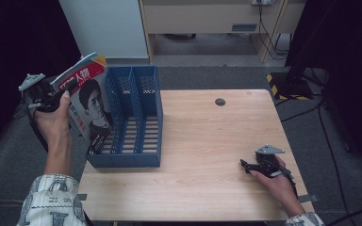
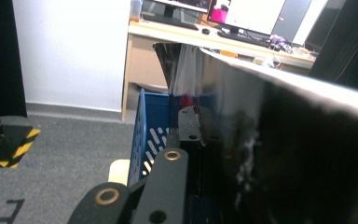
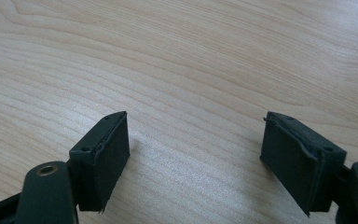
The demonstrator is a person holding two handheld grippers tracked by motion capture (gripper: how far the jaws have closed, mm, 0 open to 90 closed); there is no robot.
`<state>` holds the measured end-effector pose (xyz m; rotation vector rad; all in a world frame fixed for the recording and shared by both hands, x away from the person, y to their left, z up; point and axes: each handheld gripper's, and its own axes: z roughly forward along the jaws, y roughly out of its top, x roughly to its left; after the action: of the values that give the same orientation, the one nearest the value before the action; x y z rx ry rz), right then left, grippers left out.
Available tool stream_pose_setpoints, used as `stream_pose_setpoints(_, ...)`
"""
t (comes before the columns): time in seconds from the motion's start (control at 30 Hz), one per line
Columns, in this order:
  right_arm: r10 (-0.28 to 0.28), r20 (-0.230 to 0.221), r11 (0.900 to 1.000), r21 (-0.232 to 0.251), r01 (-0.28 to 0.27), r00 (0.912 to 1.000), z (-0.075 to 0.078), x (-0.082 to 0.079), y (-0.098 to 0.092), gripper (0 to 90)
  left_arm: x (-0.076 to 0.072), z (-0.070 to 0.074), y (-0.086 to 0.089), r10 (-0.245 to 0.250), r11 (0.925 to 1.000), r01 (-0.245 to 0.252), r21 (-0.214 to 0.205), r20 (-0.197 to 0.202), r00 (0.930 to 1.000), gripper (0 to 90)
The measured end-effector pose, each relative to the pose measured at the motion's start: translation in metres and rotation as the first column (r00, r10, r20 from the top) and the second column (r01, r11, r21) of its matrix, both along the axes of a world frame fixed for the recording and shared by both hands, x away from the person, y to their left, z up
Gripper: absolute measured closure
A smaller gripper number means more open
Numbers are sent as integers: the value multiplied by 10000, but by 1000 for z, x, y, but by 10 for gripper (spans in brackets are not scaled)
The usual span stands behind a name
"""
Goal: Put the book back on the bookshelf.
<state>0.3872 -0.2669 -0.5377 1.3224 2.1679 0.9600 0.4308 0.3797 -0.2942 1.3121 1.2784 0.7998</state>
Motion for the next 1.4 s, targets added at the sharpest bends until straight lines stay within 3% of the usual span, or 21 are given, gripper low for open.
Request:
stream_pose_setpoints(0.17,-1,0,10000,1,1,10000,0,0,0,235,-1,-6,0,117,9998,-114,-134,248,9996,864)
stream_pose_setpoints(0.33,0,0,10000,1,0,10000,0,0,0,235,-2,-14,-4,191,9998,-195,98,416,9990,864)
stream_pose_setpoints(0.63,-3,-1,10000,1,3,10000,0,0,0,235,-7,-24,-6,253,9996,-262,124,670,9974,863)
stream_pose_setpoints(0.73,-1,2,10000,-4,1,10000,0,0,0,235,-9,-28,-7,201,9998,-200,-17,758,9969,862)
stream_pose_setpoints(1.4,-4,5,10000,-4,4,10000,0,0,0,235,-11,-54,-13,131,9999,-125,-106,585,9982,861)
